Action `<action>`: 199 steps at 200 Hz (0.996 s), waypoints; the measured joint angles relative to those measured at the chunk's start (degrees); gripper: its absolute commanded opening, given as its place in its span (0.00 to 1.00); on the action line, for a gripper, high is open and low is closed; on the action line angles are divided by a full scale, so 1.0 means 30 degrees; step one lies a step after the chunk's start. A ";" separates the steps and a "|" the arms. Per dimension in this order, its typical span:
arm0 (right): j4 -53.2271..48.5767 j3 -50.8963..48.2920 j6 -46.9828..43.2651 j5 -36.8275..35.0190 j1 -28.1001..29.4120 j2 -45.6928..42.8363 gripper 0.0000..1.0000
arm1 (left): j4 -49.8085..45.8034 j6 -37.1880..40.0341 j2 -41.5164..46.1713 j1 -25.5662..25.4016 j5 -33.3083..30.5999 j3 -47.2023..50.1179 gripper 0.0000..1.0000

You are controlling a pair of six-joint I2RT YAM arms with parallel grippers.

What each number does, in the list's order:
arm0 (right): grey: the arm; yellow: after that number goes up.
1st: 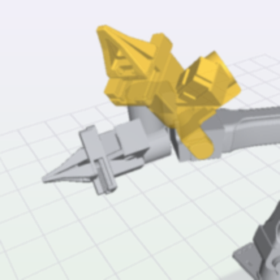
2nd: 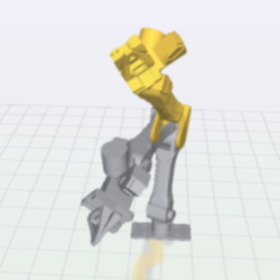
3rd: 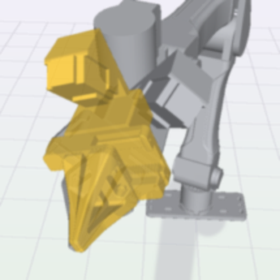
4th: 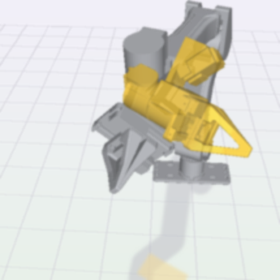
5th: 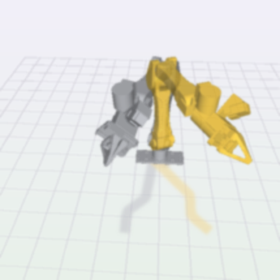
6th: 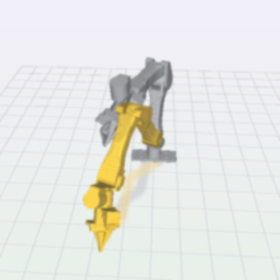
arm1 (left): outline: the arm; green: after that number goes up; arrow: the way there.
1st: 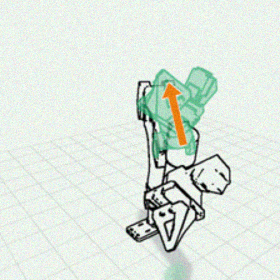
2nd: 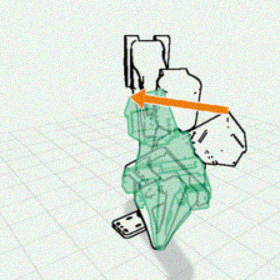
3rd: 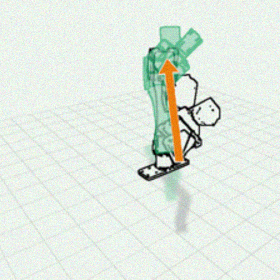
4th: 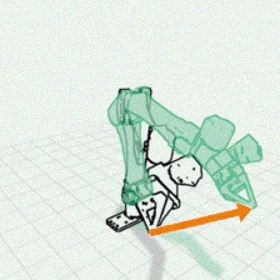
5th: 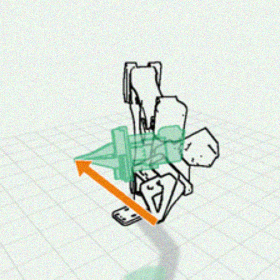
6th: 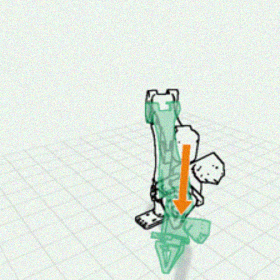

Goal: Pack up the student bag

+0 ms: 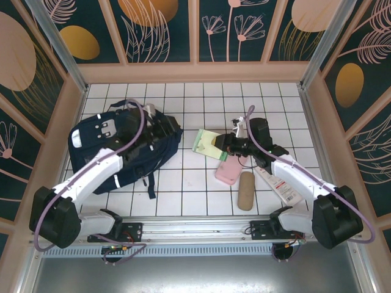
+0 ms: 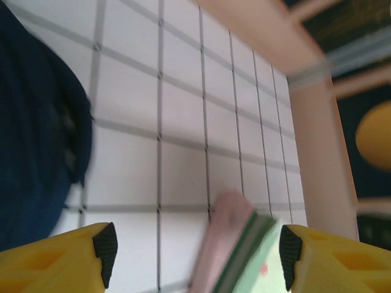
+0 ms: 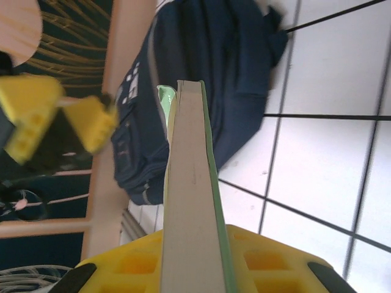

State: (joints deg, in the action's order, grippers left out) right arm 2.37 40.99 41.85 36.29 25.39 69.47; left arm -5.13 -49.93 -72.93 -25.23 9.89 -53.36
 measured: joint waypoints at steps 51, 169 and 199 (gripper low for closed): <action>-0.0634 -0.0291 -0.0386 -0.0976 -0.0146 0.0000 0.00 | -0.2106 0.1494 -0.0255 0.3971 -0.1770 -0.0772 0.72; -0.0510 -0.1494 -0.0860 -0.1107 -0.0226 0.0000 0.00 | -0.1100 0.1290 -0.5916 0.5020 -0.1042 -0.1137 0.67; -0.0372 -0.1596 -0.0969 -0.1100 -0.0299 0.0000 0.00 | -0.0503 0.0903 -0.7315 0.5042 -0.0576 -0.1807 0.56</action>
State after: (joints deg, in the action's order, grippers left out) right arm 1.26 36.21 38.94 32.99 24.49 69.47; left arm -6.63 -47.22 -94.87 -10.11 8.16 -58.78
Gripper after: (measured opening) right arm 0.215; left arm 0.616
